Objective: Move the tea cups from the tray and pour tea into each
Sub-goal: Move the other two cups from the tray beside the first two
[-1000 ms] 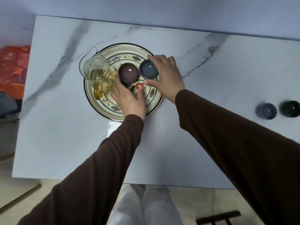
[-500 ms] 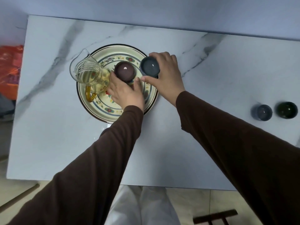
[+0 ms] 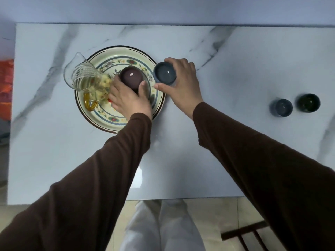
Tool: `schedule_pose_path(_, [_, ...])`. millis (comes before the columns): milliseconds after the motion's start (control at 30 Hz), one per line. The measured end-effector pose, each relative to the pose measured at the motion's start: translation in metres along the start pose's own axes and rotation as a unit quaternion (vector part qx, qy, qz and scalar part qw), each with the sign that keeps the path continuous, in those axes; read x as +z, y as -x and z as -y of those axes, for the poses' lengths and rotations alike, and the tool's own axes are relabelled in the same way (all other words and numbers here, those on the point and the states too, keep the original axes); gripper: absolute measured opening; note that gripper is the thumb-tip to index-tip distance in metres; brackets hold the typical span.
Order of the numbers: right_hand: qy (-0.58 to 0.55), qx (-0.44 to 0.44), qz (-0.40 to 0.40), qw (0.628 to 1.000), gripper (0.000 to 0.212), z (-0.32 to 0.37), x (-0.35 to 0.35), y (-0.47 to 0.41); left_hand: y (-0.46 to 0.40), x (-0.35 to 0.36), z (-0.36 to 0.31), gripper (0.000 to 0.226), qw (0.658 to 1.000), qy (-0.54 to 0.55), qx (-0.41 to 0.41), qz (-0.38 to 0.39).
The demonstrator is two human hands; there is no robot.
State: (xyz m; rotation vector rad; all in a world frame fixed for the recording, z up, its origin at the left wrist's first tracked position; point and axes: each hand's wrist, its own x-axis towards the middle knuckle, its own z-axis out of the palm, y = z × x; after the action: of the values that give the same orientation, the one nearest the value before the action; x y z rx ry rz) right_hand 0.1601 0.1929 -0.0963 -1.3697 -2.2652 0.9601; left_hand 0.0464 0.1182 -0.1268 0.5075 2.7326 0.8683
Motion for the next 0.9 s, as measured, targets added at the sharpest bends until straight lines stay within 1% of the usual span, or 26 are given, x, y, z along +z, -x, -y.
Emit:
schedule_pose_path(233, [-0.015, 0.049, -0.048, 0.998, 0.066, -0.009, -0.040, 0.066, 0.052, -0.034, -0.005, 0.075, 0.988, -0.017, 0.140, 0.059])
schedule_pose_path(467, [-0.019, 0.104, -0.088, 0.990, 0.068, -0.055, -0.100, 0.152, 0.143, -0.038, -0.022, 0.071, 0.962, -0.008, 0.241, 0.132])
schedule_pose_path(600, [-0.012, 0.121, -0.099, 0.988, 0.068, -0.098, -0.136, 0.198, 0.201, -0.024, -0.032, 0.071, 0.947, -0.004, 0.281, 0.159])
schedule_pose_path(733, [-0.011, 0.127, -0.106, 0.986, 0.069, -0.141, -0.173, 0.237, 0.259, -0.010, -0.036, 0.065, 0.931, -0.004, 0.310, 0.190])
schedule_pose_path(900, [0.015, 0.128, -0.094, 0.987, 0.069, -0.185, -0.211, 0.261, 0.308, 0.010, -0.048, 0.062, 0.923, -0.013, 0.318, 0.217])
